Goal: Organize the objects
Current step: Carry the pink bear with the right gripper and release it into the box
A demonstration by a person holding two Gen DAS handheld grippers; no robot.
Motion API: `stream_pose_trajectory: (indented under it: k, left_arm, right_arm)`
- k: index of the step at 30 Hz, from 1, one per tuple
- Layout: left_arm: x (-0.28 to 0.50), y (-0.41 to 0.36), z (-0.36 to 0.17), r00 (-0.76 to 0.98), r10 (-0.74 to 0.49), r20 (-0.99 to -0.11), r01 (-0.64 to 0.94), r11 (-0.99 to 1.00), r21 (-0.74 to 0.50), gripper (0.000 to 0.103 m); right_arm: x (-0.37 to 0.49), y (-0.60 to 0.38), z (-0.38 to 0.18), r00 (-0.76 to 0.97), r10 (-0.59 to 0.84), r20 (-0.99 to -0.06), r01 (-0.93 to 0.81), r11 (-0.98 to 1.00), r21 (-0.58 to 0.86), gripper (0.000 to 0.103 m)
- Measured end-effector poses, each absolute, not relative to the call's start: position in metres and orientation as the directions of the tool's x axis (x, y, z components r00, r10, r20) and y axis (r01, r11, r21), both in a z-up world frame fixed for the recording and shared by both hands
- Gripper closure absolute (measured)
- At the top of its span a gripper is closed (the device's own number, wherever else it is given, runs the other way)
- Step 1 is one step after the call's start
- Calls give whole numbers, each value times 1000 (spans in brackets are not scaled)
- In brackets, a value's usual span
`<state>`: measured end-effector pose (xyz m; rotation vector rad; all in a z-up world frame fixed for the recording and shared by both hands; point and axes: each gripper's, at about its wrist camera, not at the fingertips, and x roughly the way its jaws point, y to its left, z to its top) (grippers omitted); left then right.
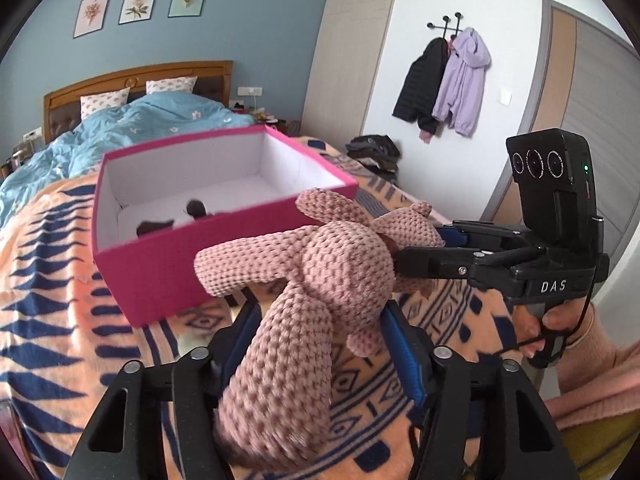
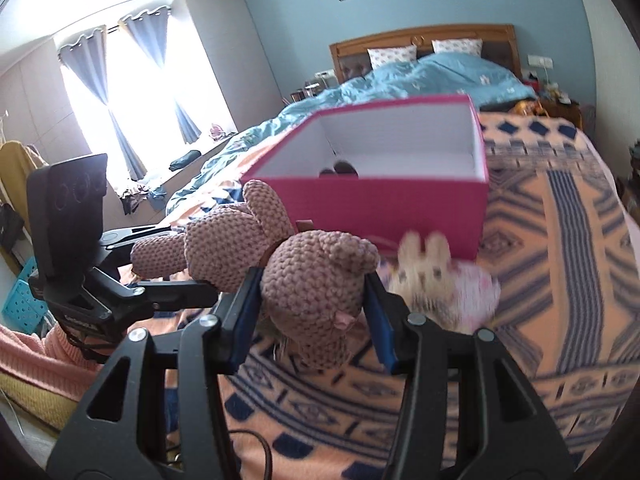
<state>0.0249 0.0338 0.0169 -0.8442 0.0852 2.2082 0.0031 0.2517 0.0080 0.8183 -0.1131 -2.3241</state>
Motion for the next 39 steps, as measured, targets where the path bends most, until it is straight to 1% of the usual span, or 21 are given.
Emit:
stream_pose_trajectory:
  k: [9,15,21,31,39]
  left_arm:
    - [-23,37,43,-563,581,-588,-628,-763,-152,50]
    - [-59,30,56,-576,569,-587,-600,-782,-169,51]
    - [-89,26,58,-585,549,-598,-577,-799,-168,51]
    - [-141,23,34,-561,490,-667,-498,-844,-201,51]
    - [-173,22,17,-550,427,-718,-434,-880,-191,51]
  right_arm:
    - [-45,228,38,-594,-637,-492,615,-754,232,51]
    - [-79,220,50,-597,-643,-479,618,-750,235,51]
    - [-110,212,56,-601,-633,-488,610,-758,233,51]
    - [-166,195,38,-567,-601,-563,574,-779,254,51]
    - [-204,178,23,-521,-566,-639,538,-799,269,51]
